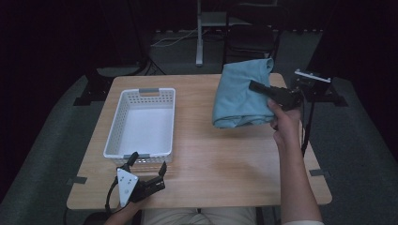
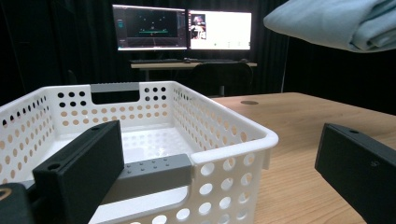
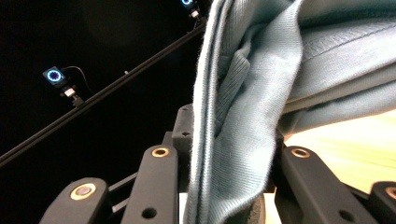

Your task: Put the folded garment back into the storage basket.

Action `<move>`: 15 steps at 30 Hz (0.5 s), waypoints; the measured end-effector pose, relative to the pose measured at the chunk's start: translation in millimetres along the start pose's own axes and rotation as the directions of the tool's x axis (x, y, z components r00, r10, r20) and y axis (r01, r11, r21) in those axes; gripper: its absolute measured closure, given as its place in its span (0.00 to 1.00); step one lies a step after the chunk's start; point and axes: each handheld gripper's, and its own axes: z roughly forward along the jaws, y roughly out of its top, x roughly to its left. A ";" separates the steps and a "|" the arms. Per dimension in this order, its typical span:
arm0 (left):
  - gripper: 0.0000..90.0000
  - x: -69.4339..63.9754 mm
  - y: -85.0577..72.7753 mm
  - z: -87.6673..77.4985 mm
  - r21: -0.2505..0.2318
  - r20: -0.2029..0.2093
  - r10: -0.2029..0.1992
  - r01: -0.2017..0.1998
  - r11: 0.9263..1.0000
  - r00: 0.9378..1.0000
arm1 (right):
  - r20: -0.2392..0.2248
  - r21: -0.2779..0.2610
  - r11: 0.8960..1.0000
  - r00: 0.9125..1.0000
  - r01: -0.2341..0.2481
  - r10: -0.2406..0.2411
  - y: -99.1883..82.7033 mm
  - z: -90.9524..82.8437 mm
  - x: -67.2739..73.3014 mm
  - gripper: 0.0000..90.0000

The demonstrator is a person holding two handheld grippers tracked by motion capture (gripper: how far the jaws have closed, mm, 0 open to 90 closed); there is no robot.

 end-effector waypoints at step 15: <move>0.03 0.1 0.0 0.0 0.000 0.002 0.000 0.000 1.000 1.000 | -0.045 -0.001 1.000 0.999 0.002 -0.002 1.6 34.4 13.2 0.78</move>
